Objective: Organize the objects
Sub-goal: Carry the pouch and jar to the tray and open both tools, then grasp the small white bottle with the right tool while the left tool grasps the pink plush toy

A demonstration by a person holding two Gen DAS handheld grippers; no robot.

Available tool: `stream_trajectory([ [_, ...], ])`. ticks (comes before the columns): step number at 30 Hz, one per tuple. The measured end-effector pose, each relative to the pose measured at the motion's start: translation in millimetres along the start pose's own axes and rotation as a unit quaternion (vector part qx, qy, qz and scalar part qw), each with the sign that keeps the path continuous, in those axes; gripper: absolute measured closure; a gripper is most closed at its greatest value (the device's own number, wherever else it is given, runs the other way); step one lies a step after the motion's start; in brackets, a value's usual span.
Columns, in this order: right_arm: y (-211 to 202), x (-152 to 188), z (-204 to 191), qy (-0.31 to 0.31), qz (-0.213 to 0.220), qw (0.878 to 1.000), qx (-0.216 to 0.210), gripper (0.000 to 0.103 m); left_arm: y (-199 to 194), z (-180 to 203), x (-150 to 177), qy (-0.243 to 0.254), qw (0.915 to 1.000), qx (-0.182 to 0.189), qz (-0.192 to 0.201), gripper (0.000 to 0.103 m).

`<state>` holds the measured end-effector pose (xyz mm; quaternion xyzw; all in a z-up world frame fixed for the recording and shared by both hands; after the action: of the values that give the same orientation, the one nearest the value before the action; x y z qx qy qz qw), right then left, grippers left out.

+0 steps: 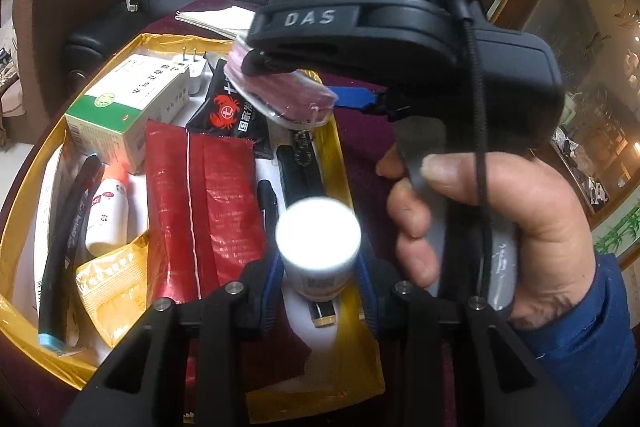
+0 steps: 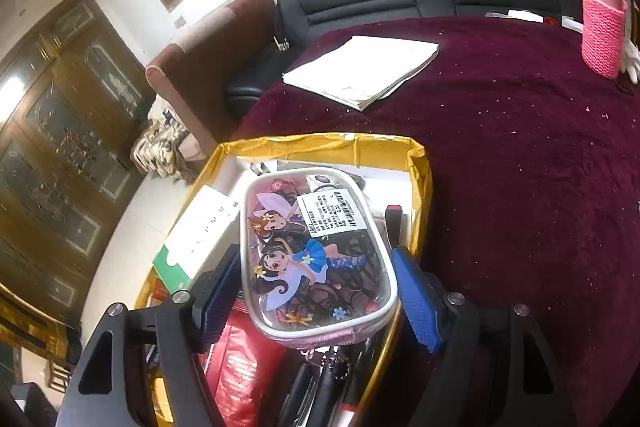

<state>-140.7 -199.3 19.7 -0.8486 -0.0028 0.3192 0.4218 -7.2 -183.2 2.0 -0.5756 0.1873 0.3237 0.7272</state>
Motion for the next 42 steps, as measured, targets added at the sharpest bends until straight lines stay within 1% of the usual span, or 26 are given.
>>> stream_trajectory([
  [2, 4, 0, -1, -0.003, -0.001, 1.0, 0.003, 0.024, 0, -1, 1, -0.001, 1.0, 0.004, 0.0, 0.07],
  [6, 12, 2, -4, -0.011, -0.017, 1.0, 0.001, 0.022, -2, 0, 1, -0.001, 1.0, 0.01, 0.0, 0.065],
  [8, 11, 2, -5, -0.016, -0.015, 1.0, 0.008, 0.022, -3, 0, 2, -0.004, 0.9999, 0.012, -0.001, 0.062],
  [12, 7, 3, -3, -0.008, -0.025, 1.0, -0.005, 0.021, -6, -1, 2, -0.016, 0.9995, 0.027, 0.0, 0.052],
  [18, -9, 3, 2, 0.006, -0.014, 1.0, -0.019, 0.02, -11, 7, 3, -0.01, 0.9997, 0.023, 0.006, 0.039],
  [21, -22, 4, 3, 0.014, -0.005, 0.999, -0.032, 0.019, -16, 11, 3, -0.004, 0.9998, 0.014, 0.014, 0.033],
  [26, -50, 6, 19, 0.031, 0.018, 0.998, -0.044, 0.019, -24, 19, 0, 0.006, 0.9997, 0.003, 0.024, 0.033],
  [29, -72, 13, 40, 0.045, 0.033, 0.998, -0.041, 0.019, -26, 32, -5, 0.02, 0.9994, 0.0, 0.029, 0.032],
  [31, -88, 19, 61, 0.058, 0.045, 0.997, -0.032, 0.019, -23, 38, -11, 0.029, 0.9992, 0.0, 0.029, 0.032],
  [33, -106, 25, 88, 0.078, 0.058, 0.995, -0.021, 0.019, -24, 52, -15, 0.046, 0.9983, -0.007, 0.034, 0.029],
  [35, -124, 29, 117, 0.108, 0.068, 0.992, -0.015, 0.019, -20, 70, -23, 0.065, 0.9974, -0.002, 0.031, 0.029],
  [37, -145, 31, 149, 0.141, 0.084, 0.986, 0.0, 0.019, -18, 91, -26, 0.079, 0.9965, 0.008, 0.027, 0.029],
  [39, -164, 31, 183, 0.171, 0.101, 0.98, 0.023, 0.019, -11, 113, -34, 0.099, 0.9948, 0.006, 0.024, 0.029],
  [40, -172, 30, 199, 0.189, 0.107, 0.976, 0.035, 0.019, -7, 123, -37, 0.11, 0.9936, 0.006, 0.023, 0.029],
  [41, -180, 31, 219, 0.215, 0.115, 0.969, 0.045, 0.019, -3, 130, -39, 0.118, 0.9927, 0.008, 0.022, 0.029],
  [42, -183, 32, 233, 0.231, 0.115, 0.965, 0.052, 0.019, -1, 139, -40, 0.127, 0.9916, 0.008, 0.021, 0.029],
])
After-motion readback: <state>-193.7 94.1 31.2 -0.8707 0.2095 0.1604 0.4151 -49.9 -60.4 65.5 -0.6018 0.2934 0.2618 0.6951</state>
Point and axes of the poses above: each gripper's, at about its wrist camera, not at the fingertips, and y roughly the way its jaws point, z to its right, x to its underside, the point moved 5 cm from there along y, roughly the way its jaws point, and after that the axes turned 7 degrees about y, right-handed, at the moved point
